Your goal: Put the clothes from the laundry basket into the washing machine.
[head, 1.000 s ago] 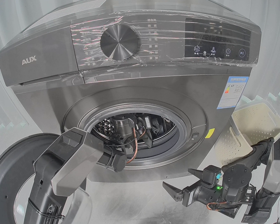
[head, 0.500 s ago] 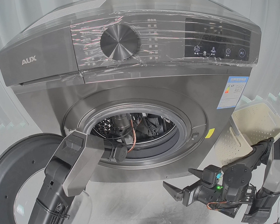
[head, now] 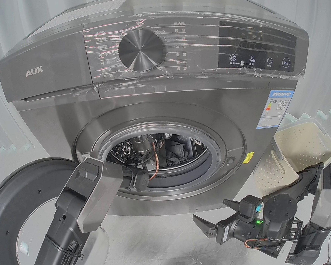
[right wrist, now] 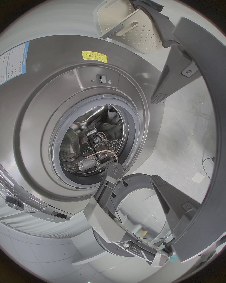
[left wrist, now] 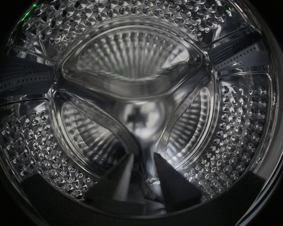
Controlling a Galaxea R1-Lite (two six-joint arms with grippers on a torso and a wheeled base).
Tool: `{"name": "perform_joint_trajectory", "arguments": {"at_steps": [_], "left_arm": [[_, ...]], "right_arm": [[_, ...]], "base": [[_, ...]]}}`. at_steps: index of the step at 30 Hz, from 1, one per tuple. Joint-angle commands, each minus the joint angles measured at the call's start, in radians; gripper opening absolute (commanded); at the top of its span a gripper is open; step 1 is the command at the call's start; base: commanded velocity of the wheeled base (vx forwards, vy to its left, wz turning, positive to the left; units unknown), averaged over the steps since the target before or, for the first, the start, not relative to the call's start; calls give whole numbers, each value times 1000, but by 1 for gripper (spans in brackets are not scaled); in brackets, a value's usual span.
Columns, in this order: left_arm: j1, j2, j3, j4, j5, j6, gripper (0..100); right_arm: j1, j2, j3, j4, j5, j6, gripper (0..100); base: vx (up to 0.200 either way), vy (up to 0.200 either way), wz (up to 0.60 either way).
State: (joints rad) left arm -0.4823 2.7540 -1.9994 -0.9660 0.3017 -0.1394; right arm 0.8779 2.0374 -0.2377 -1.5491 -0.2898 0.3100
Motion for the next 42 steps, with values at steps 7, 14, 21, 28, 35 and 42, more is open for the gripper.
{"name": "perform_joint_trajectory", "arguments": {"at_steps": [7, 14, 21, 28, 35, 42], "left_arm": [[-73, -77, 152, 10, 4, -2, 100], [-136, -155, 309, 13, 4, 1, 100], [-202, -274, 607, -17, 2, 1, 100], [-205, -376, 855, -123, 2, 0, 100], [-246, -548, 1160, -224, 2, -11, 100], [-338, -760, 1533, -436, 5, -14, 100]], "right_arm": [[-7, -2, 0, 0, 0, 0, 100], [-8, -6, 0, 0, 1, -2, 100], [-11, -13, 1, 0, 1, -3, 100], [-11, -13, 4, 0, 1, -3, 100], [-17, -22, 14, 0, 0, -2, 100], [-34, -85, 40, 1, 0, -3, 100]], "base": [[0, 0, 0], [0, 0, 0], [0, 0, 0], [0, 0, 0], [0, 0, 0], [0, 0, 0]]}}
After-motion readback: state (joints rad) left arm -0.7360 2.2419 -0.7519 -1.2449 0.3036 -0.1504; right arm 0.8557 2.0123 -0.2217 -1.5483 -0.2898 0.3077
